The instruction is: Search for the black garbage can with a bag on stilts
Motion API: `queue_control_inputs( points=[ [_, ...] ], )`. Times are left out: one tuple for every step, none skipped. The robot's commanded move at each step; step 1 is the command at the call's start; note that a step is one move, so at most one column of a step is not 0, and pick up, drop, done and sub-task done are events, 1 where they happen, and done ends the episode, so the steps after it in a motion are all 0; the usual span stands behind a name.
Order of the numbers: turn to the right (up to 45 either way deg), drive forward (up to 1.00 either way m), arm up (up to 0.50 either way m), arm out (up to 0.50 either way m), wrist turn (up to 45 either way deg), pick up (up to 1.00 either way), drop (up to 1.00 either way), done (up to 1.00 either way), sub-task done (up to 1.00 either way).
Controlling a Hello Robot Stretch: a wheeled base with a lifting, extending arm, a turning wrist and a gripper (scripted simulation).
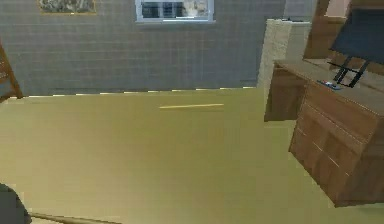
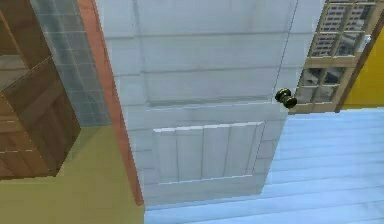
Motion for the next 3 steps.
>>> queue_control_inputs(
  points=[
    [0.0,0.70,0.00,0.00,0.0,0.00,0.00,0.00,0.00],
    [15.0,0.00,0.00,0.00,0.0,0.00,0.00,0.00,0.00],
    [0.0,0.80,0.00,0.00,0.0,0.00,0.00,0.00,0.00]
  ],
)
